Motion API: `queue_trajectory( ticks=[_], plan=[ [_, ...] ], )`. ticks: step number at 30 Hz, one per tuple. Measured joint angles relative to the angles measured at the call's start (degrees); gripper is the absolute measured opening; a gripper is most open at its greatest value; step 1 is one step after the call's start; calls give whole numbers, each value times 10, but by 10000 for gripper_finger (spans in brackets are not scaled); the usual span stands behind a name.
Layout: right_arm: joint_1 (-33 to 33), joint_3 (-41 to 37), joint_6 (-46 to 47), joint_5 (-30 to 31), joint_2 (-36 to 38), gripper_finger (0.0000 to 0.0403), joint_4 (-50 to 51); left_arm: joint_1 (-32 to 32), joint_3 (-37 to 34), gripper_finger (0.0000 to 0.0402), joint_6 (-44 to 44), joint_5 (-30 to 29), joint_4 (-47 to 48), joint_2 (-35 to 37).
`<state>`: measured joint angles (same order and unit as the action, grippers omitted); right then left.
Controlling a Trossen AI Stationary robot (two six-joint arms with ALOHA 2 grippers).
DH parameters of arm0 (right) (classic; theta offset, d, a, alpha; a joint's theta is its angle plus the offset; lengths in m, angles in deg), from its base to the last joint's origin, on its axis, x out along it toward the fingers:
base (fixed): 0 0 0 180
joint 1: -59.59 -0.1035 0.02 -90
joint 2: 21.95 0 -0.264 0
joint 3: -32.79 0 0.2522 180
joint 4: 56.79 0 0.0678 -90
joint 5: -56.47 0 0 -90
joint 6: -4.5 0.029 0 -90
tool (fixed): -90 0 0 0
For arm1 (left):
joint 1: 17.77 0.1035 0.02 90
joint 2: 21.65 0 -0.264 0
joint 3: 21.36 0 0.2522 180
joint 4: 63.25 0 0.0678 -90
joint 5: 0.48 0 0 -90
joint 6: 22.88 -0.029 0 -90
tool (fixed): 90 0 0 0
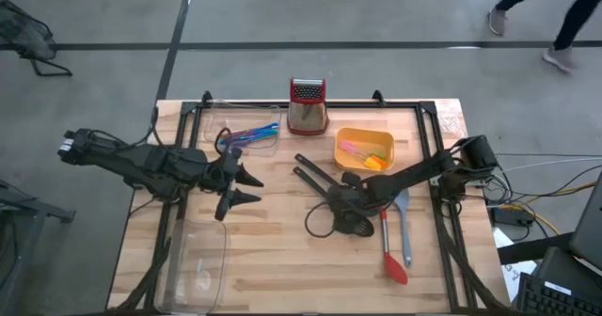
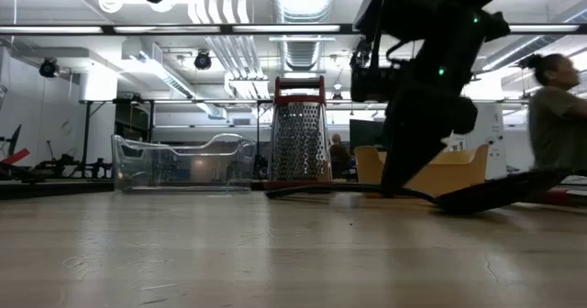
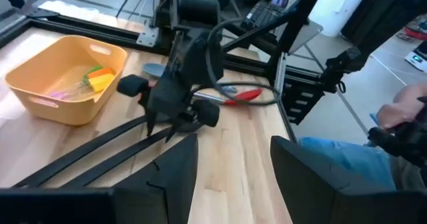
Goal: Pick & Place Kitchen Items
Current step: Put the black slotted spoon into the bottom transparent bin
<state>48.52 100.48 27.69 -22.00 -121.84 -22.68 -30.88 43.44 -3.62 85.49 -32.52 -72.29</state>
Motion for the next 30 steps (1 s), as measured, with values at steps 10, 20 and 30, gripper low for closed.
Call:
queue_trajectory(
  ticks=[10,20,30],
  plan=[
    [2,36,-15,4,-64,133,6,0,-27,194,40,5,-5,-24],
    [-21,88,-123,29,-37,66,34,-3,-27,193,75,5,-20,-87],
    [-93,176,-313,157,-40,66,73,10,-27,193,247,34,-67,-184]
  ],
)
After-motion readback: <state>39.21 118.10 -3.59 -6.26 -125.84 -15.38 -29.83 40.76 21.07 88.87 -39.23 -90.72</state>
